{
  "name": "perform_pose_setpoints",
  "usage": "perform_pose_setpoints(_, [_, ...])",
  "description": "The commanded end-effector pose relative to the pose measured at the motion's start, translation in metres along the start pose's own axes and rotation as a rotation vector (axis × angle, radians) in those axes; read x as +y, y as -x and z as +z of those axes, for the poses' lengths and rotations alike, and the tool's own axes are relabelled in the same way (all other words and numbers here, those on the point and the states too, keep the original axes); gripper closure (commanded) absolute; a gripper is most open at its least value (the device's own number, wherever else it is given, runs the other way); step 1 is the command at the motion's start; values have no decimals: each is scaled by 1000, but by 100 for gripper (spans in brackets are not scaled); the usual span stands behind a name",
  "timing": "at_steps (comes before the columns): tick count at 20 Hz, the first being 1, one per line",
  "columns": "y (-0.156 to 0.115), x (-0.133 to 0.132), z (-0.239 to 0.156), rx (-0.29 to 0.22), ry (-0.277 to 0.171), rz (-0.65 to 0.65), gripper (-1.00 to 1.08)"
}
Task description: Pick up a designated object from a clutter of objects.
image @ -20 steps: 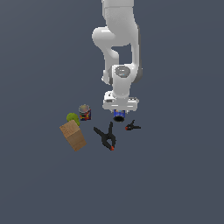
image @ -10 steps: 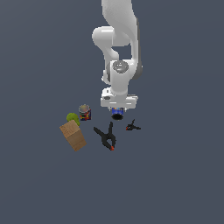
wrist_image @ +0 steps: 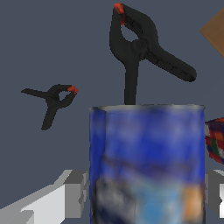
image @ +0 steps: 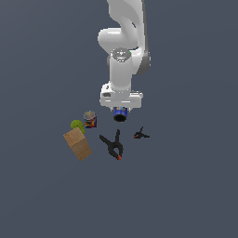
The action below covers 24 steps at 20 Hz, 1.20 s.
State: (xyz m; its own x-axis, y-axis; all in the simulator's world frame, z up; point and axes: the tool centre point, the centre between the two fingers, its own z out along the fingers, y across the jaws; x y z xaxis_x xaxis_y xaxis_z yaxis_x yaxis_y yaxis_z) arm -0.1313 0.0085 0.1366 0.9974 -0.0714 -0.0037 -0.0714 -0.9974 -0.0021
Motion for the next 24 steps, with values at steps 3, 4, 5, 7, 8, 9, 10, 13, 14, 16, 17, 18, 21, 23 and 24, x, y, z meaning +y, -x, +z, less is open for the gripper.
perform_pose_setpoints(3, [-6,15,-38,3,-2,0,108])
perform_pose_setpoints(4, [-8,18,-46,3,-2,0,108])
perform_pose_setpoints(5, [-9,21,-54,3,-2,0,108])
perform_pose_setpoints(7, [-12,28,-70,3,-2,0,108])
perform_pose_setpoints(8, [-13,32,-79,3,-2,0,108])
perform_pose_setpoints(9, [-14,35,-87,3,-2,0,108])
perform_pose_setpoints(10, [-16,39,-96,3,-2,0,108])
perform_pose_setpoints(13, [-20,50,-122,3,-2,0,108])
perform_pose_setpoints(14, [-22,53,-131,3,-1,1,108])
perform_pose_setpoints(16, [-25,61,-149,3,-1,1,108])
perform_pose_setpoints(17, [-26,64,-158,3,-1,1,108])
perform_pose_setpoints(18, [-28,68,-167,3,-1,1,108])
perform_pose_setpoints(21, [-34,80,-195,3,0,1,108])
perform_pose_setpoints(23, [-37,88,-214,3,0,1,108])
perform_pose_setpoints(24, [-39,91,-222,3,1,1,108])
